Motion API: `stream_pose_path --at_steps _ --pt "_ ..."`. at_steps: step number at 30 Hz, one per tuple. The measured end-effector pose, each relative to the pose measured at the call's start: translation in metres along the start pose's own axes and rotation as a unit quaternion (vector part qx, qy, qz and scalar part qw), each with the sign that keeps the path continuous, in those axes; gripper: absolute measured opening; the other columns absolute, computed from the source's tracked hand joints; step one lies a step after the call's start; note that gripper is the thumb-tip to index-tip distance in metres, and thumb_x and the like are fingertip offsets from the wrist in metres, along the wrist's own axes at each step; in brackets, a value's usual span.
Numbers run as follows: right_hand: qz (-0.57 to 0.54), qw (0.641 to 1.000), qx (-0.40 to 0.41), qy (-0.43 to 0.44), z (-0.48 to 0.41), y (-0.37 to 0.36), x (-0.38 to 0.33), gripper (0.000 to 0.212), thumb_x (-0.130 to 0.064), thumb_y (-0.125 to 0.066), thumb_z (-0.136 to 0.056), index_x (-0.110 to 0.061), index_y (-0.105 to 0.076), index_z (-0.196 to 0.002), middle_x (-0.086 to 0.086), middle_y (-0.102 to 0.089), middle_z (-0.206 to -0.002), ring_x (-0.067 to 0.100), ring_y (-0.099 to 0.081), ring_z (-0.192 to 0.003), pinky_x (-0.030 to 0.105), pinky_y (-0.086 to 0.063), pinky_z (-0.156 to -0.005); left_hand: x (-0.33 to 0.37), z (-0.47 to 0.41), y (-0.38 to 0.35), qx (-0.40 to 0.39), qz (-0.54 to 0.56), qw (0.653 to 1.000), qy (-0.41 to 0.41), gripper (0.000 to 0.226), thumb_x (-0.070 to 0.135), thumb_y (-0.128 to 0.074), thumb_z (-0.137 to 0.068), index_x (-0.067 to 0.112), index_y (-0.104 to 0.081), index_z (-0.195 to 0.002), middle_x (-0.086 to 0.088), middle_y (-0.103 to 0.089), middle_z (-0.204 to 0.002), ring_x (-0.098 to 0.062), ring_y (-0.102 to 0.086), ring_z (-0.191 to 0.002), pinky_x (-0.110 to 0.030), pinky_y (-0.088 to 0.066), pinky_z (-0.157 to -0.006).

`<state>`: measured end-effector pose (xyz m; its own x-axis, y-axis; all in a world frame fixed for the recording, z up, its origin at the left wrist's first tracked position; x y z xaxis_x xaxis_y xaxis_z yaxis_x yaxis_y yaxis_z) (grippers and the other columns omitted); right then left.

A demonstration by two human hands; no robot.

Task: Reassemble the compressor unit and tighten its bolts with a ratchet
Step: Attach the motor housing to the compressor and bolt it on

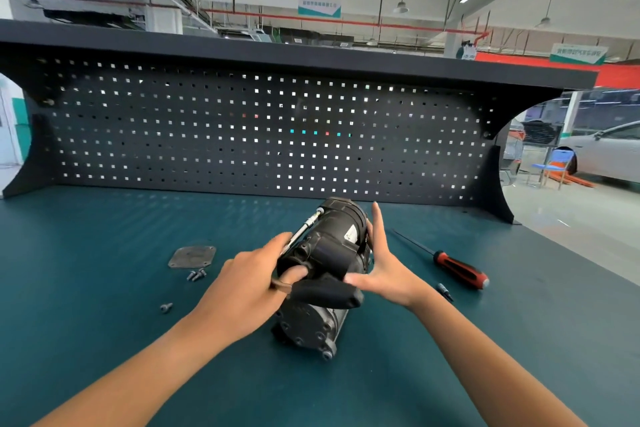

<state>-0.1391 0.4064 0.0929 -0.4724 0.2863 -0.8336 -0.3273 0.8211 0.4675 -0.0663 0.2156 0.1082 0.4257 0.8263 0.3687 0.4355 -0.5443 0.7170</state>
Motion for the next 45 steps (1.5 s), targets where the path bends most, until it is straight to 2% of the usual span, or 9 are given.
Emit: stream_pose_path --at_steps 5,9,14,25,29,35,39,42,45 --pt "0.016 0.999 0.018 0.04 0.0 -0.008 0.007 0.136 -0.024 -0.087 -0.06 -0.049 0.029 -0.126 -0.012 -0.021 -0.151 0.011 -0.018 -0.143 0.052 -0.007 -0.117 0.005 -0.001 0.003 -0.001 0.042 0.999 0.01 0.024 0.034 -0.053 -0.089 0.028 -0.055 -0.112 0.01 -0.067 -0.081 -0.018 -0.061 -0.077 -0.03 -0.042 -0.064" --pt "-0.011 0.997 0.059 0.051 0.004 -0.015 0.005 0.128 -0.043 -0.084 -0.052 -0.055 0.019 -0.126 -0.013 -0.021 -0.151 0.005 -0.025 -0.139 0.038 -0.016 -0.118 0.005 -0.003 0.005 -0.044 0.069 0.997 0.006 0.022 0.028 -0.05 -0.089 0.021 -0.056 -0.11 0.005 -0.067 -0.089 -0.022 -0.06 -0.085 -0.04 -0.047 -0.077" --pt "-0.04 0.994 0.069 0.074 0.009 -0.017 0.003 0.13 -0.069 -0.074 -0.051 -0.034 0.018 -0.136 -0.036 -0.023 -0.131 -0.027 -0.03 -0.119 -0.003 -0.026 -0.092 0.007 -0.003 0.0 -0.072 -0.189 0.979 -0.041 0.059 0.056 -0.032 -0.09 0.02 -0.032 -0.137 0.009 -0.035 -0.142 -0.025 -0.059 -0.103 -0.035 -0.046 -0.084" --pt "-0.011 0.999 0.013 0.042 0.013 0.003 -0.012 0.124 -0.067 -0.074 -0.046 -0.037 0.002 -0.14 -0.03 -0.013 -0.14 -0.032 -0.019 -0.118 -0.001 -0.025 -0.096 0.004 -0.003 0.0 -0.082 -0.131 0.987 -0.034 0.064 0.062 -0.039 -0.086 0.023 -0.034 -0.136 0.012 -0.042 -0.14 -0.024 -0.055 -0.114 -0.039 -0.044 -0.091" --pt "0.059 0.984 0.153 0.076 -0.006 0.015 -0.049 0.034 -0.045 -0.054 -0.088 -0.039 -0.048 -0.121 -0.019 -0.027 -0.146 -0.007 -0.015 -0.136 0.033 -0.012 -0.117 0.004 -0.005 0.002 -0.096 -0.163 0.981 -0.033 0.07 0.064 -0.035 -0.085 0.025 -0.021 -0.142 0.015 -0.033 -0.146 -0.023 -0.056 -0.114 -0.036 -0.044 -0.091" --pt "0.381 0.922 -0.068 0.017 -0.058 -0.031 -0.082 0.059 -0.046 -0.025 -0.098 -0.008 -0.069 -0.088 0.006 -0.067 -0.097 0.019 -0.053 -0.101 0.044 -0.005 -0.113 0.002 -0.005 0.002 -0.06 -0.16 0.984 -0.053 0.061 0.058 -0.041 -0.086 0.027 -0.027 -0.137 0.012 -0.047 -0.134 -0.023 -0.06 -0.106 -0.037 -0.047 -0.083" --pt "0.351 0.935 -0.014 0.037 -0.059 -0.03 -0.082 0.052 -0.037 -0.033 -0.098 -0.012 -0.025 -0.052 0.003 -0.025 -0.048 0.019 -0.027 -0.053 0.028 -0.028 -0.064 0.002 -0.005 0.006 -0.043 0.108 0.993 -0.01 0.031 0.041 -0.053 -0.089 0.033 -0.049 -0.119 0.015 -0.066 -0.099 -0.007 -0.062 -0.09 -0.031 -0.049 -0.082" --pt "0.317 0.947 0.027 0.048 -0.058 -0.03 -0.083 0.054 -0.038 -0.04 -0.094 -0.016 -0.021 -0.048 -0.002 -0.02 -0.043 0.014 -0.02 -0.044 0.026 -0.021 -0.044 0.004 -0.004 0.004 -0.008 0.379 0.907 0.182 0.046 0.055 -0.046 -0.079 0.02 -0.066 -0.102 0.006 -0.061 -0.054 -0.004 -0.053 -0.046 -0.016 -0.045 -0.048" --pt "0.287 0.956 0.053 0.036 -0.058 -0.029 -0.082 0.057 -0.034 -0.043 -0.093 -0.006 -0.031 -0.044 0.0 -0.024 -0.043 0.014 -0.02 -0.045 0.031 -0.026 -0.05 0.006 -0.005 -0.001 0.044 0.699 0.604 0.38 0.044 0.048 -0.044 -0.091 0.009 -0.064 -0.096 -0.003 -0.057 -0.049 -0.006 -0.046 -0.034 -0.015 -0.041 -0.035"
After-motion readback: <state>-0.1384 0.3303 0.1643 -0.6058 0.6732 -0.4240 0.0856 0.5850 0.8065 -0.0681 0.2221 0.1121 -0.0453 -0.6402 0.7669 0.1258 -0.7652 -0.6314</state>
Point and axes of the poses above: each hand's wrist, its own z-axis away from the middle knuckle, its own y-axis out of the back of the hand, x = y × z, the point moved 3 cm from there along -z, towards the middle knuckle
